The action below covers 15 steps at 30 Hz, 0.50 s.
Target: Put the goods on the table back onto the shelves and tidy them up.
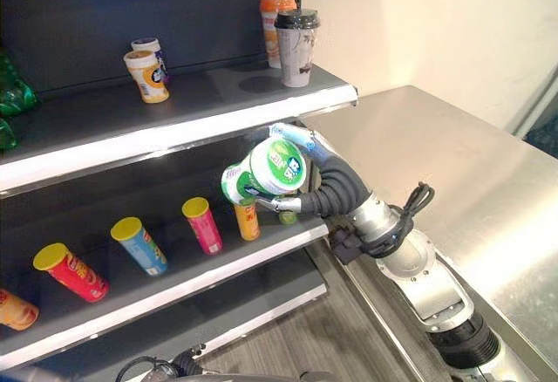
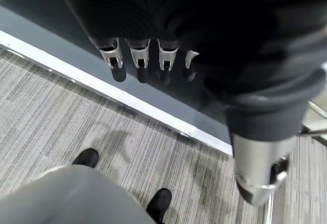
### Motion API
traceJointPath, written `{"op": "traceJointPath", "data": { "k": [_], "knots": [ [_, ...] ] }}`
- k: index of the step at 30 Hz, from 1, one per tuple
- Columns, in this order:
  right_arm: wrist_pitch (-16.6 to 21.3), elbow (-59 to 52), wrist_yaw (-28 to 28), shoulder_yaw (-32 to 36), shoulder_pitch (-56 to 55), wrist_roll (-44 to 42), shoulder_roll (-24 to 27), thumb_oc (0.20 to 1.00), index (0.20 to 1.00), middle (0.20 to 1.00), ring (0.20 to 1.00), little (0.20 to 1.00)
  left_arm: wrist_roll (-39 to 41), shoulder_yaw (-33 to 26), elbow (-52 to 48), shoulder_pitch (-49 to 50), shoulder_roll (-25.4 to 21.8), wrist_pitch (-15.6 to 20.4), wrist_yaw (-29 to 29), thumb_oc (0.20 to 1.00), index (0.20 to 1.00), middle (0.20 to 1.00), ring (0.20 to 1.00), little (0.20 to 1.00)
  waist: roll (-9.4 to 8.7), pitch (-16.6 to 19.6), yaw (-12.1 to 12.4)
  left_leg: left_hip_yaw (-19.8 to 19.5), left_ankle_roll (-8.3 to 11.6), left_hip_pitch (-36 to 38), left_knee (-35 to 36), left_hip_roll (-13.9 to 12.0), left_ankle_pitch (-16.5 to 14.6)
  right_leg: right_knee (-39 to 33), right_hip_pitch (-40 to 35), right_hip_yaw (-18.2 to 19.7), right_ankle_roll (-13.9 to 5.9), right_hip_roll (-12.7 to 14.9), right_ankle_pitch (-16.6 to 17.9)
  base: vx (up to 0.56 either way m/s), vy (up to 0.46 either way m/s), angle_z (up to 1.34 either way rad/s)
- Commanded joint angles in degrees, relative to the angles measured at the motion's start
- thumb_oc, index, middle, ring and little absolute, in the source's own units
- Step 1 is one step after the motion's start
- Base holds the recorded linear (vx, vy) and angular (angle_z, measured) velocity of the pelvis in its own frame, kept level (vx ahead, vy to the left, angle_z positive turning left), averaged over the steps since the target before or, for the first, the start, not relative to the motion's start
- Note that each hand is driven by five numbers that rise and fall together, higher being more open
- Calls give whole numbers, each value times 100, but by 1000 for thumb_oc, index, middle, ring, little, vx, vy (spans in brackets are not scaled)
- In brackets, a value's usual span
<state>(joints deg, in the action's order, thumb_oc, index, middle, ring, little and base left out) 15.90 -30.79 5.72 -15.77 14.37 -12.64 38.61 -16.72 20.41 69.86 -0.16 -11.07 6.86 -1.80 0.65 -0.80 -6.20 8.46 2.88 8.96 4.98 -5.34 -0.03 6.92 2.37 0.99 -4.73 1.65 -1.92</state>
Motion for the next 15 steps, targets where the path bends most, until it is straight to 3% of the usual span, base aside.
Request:
{"op": "traceJointPath", "data": {
  "k": [1, 8, 15],
  "knots": [
    [83, -225, -98, 94, 506, -530, -140, 200, 200, 200, 200, 200, 26, 83, 307, -210, -117, 10, 20, 1000, 1000, 1000, 1000, 1000, -391, 4, 160, -52, -303, 26, 2, 605, -403, -1067, -558, 161, 4, -156, 615, 0, 0, 0],
    [-116, 206, -163, -531, 1686, -746, -294, 200, 200, 200, 200, 200, 107, 179, 305, -255, -115, -69, 8, 1000, 1000, 1000, 1000, 1000, -412, 58, 308, -86, -292, 67, 2, 609, -427, -1110, -635, 136, 20, -132, 603, 1, -1, 1],
    [-540, 1693, -216, -1458, 3137, -806, -432, 200, 200, 200, 200, 200, 223, 428, 267, -391, -134, -158, 112, 1000, 1000, 1000, 1000, 1000, -459, 121, 495, -164, -256, 61, 2, 613, -415, -1130, -696, 90, 46, -129, 528, 8, -3, 4]
  ]
}}
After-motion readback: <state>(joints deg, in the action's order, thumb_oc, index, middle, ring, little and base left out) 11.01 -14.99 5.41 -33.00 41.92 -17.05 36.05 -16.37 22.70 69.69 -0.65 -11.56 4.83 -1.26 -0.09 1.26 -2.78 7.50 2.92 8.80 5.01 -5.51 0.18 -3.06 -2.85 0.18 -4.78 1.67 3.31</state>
